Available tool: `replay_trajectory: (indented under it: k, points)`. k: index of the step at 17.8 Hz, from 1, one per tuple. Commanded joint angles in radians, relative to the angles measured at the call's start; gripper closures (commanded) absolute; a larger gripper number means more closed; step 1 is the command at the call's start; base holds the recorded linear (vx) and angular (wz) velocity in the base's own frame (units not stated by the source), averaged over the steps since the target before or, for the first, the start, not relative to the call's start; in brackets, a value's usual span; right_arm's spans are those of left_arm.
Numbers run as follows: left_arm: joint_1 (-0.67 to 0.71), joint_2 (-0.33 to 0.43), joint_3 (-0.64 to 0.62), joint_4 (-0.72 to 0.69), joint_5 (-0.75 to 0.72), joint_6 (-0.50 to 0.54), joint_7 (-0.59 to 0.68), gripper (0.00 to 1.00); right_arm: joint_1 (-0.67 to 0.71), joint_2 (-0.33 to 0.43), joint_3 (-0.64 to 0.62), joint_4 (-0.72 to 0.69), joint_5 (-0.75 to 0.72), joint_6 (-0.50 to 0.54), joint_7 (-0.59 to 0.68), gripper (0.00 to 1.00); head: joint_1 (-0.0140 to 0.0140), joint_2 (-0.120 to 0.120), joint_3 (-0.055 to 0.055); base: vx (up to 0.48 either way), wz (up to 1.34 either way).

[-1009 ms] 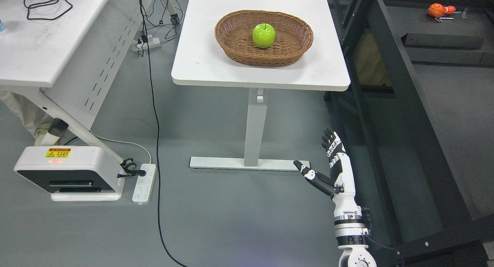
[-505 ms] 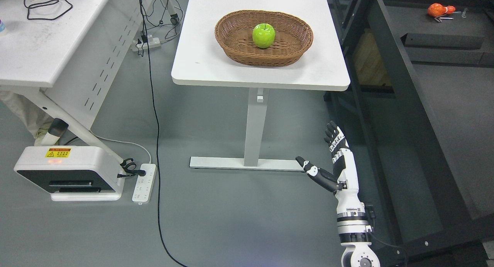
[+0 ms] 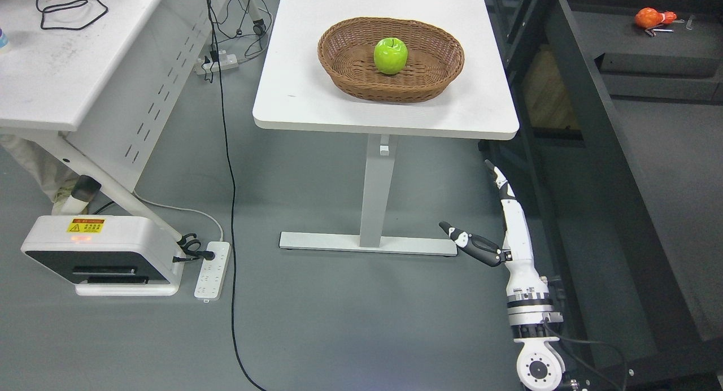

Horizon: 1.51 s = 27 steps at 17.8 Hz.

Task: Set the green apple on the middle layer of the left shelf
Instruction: 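Drive toward the table and raise the right hand toward the wicker basket, then reach the right hand into the basket beside the green apple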

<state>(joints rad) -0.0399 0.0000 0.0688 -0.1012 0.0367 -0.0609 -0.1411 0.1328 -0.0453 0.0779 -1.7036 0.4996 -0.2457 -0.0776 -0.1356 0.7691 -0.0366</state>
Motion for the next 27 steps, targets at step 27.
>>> replay_trajectory:
  k: [27]
  points:
    - [0.000, 0.017, 0.000, 0.000, 0.000, 0.003, 0.000, 0.00, -0.157, 0.005, 0.055, 0.064, 0.112, -0.003, 0.039, 0.00, 0.0000, 0.000, 0.000, 0.179, 0.09]
